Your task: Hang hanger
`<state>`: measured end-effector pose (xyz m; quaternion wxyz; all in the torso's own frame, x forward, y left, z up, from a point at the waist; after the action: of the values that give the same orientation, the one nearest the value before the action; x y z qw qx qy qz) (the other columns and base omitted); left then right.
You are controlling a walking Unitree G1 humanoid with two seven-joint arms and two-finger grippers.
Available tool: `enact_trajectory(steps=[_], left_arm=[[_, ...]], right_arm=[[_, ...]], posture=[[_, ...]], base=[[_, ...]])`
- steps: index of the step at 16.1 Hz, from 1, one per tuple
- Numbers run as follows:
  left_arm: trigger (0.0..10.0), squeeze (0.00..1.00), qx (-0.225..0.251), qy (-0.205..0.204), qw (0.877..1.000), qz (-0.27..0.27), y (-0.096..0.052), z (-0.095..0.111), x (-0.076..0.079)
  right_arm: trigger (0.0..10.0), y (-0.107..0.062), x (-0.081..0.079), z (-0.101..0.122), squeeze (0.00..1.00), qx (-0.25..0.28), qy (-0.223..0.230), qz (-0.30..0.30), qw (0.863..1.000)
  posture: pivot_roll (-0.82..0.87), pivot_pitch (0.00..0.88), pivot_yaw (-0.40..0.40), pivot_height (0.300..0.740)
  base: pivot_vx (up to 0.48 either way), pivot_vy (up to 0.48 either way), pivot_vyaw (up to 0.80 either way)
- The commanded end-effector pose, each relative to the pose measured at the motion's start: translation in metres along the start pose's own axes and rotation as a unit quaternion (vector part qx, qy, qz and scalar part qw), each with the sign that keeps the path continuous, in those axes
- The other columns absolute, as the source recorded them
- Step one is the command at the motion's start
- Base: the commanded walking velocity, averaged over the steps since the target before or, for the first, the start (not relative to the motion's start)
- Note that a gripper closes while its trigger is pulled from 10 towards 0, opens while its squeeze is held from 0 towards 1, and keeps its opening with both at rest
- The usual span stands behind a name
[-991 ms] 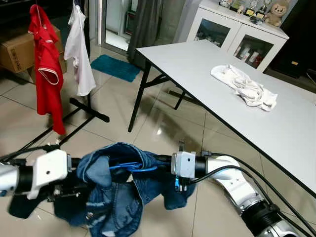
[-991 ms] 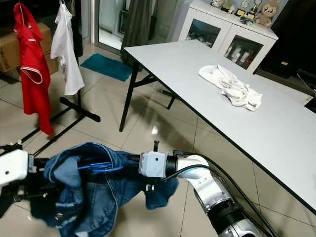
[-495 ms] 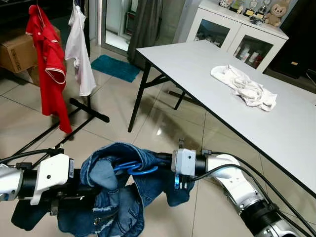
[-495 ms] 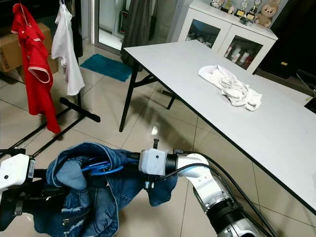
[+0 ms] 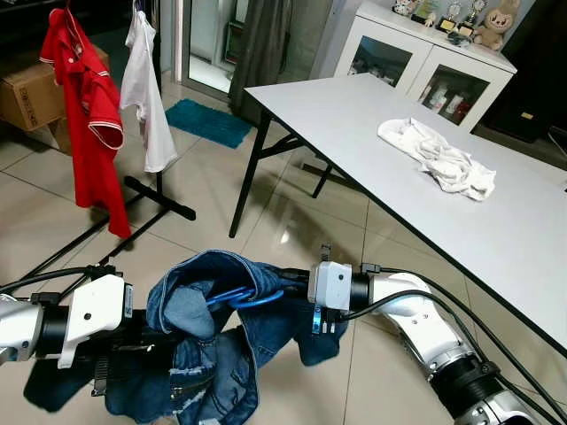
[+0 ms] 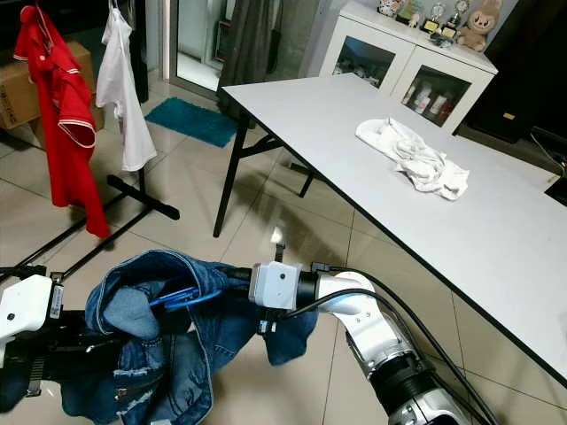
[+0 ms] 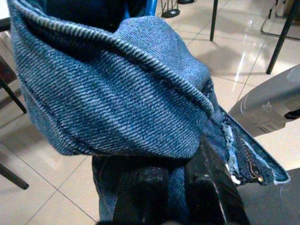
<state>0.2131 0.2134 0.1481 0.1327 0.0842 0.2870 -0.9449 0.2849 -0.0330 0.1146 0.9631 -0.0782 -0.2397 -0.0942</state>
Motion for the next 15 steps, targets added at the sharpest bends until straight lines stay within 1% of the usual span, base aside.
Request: enact_trajectory(steps=[1,15], left_arm=[[0.0,0.0,0.016,0.015,1.0,-0.019,0.0065,0.0087,0.0052],[0.0,0.0,0.018,0.016,1.0,-0.019,0.0064,0.0092,0.0054]], right_arm=[[10.0,-0.0007,0.0106,0.0131,0.0,0.029,-0.014,-0.016,0.999],[10.0,-0.0013,0.0125,0.0131,0.0,0.028,-0.017,-0.02,0.999]], posture=[[0.28,0.042,-0.202,0.74],[0.28,0.041,-0.202,0.74]], base=[[0.0,0.0,0.0],[0.0,0.0,0.0]])
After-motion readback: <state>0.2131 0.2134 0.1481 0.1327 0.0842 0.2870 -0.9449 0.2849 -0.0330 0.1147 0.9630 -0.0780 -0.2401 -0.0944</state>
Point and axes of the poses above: a point about 5 cm out from each wrist's last joint towards the gripper, its own y axis pointing out of the wrist towards the gripper, its own z axis along the axis of the wrist's last joint, x = y × z, the point moved 4 cm from there along y, pointing out of the wrist towards the gripper, and after that the axes turned 1 degree about y, right-handed, at the moved point
